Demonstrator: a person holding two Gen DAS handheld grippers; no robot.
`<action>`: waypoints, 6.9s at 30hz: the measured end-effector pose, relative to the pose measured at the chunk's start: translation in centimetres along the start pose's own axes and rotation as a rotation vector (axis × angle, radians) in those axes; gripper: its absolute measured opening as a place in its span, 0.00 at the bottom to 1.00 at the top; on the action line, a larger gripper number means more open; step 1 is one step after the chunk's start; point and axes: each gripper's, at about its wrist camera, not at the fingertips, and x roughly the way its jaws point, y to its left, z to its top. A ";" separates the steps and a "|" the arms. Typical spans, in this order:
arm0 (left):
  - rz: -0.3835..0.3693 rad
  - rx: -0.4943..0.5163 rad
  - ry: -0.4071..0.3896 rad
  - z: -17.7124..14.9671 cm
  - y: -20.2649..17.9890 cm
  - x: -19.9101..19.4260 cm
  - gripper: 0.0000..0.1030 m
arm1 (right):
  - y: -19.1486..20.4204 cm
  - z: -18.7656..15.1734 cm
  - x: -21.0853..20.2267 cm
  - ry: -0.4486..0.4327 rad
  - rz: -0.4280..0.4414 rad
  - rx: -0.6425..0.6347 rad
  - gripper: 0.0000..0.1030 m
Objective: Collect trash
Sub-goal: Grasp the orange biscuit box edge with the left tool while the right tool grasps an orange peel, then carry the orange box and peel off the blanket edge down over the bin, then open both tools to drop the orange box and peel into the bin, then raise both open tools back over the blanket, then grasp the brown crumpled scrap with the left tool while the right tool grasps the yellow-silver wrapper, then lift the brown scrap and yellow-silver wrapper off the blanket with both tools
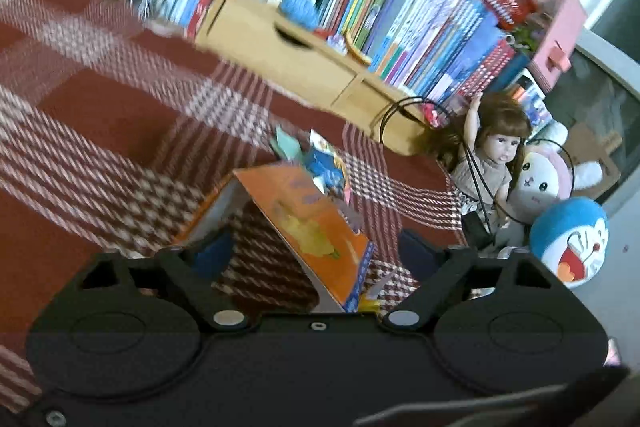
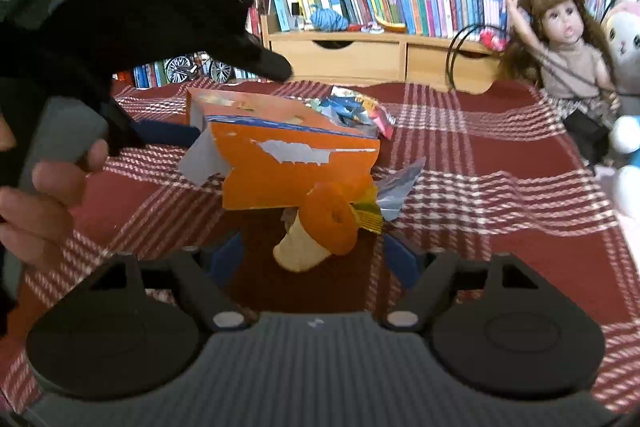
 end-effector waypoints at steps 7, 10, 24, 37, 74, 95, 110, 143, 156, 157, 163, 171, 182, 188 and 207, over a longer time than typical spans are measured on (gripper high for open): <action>-0.065 -0.034 0.034 -0.1 1.1 1.4 0.19 | -0.1 0.1 2.0 0.041 0.027 0.021 0.53; -0.070 0.056 -0.010 -0.3 0.3 -0.5 0.16 | -0.4 -0.3 1.5 0.032 0.039 0.047 0.40; -0.071 0.284 -0.155 -2.8 -1.2 -10.7 0.07 | 0.1 -1.1 -2.4 -0.013 0.041 0.073 0.23; -0.082 0.341 -0.206 -6.3 1.6 -19.9 0.07 | 2.9 -2.6 -7.7 -0.052 0.094 0.022 0.22; 0.003 0.393 0.131 -27.5 8.9 -33.0 0.08 | 11.3 -16.8 -17.0 0.259 0.338 -0.172 0.23; 0.220 0.353 0.487 -31.0 13.5 -19.3 0.09 | 10.2 -21.9 -8.8 0.475 0.286 -0.111 0.23; 0.250 0.357 0.500 -31.4 14.1 -18.1 0.41 | 10.0 -22.2 -7.4 0.490 0.274 -0.070 0.40; 0.116 0.443 0.048 -16.2 3.0 -22.0 0.85 | 3.4 -7.5 -14.2 0.021 0.134 0.052 0.71; 0.146 0.408 -0.066 -10.1 -1.0 -12.9 0.85 | -1.5 -1.3 -8.9 -0.042 -0.022 0.104 0.71; 0.152 0.419 -0.075 -9.8 -1.4 -12.1 0.85 | -1.6 -0.8 -8.4 -0.043 -0.026 0.105 0.71; 0.195 0.475 -0.084 -8.7 -2.6 -7.0 0.85 | -2.4 1.1 -4.3 -0.032 -0.066 0.125 0.71; 0.214 0.481 -0.069 -7.9 -2.3 -2.2 0.76 | -4.3 2.1 0.6 0.019 -0.093 0.191 0.70; 0.179 0.550 -0.031 -8.6 -2.6 0.3 0.24 | -5.3 2.7 4.6 0.090 -0.074 0.186 0.48; 0.178 0.560 -0.053 -8.7 -2.9 -0.6 0.19 | -4.7 2.9 4.0 0.095 -0.039 0.157 0.19; 0.152 0.553 -0.111 -9.9 -1.5 -8.3 0.18 | -2.1 0.0 -3.5 -0.002 0.026 0.099 0.08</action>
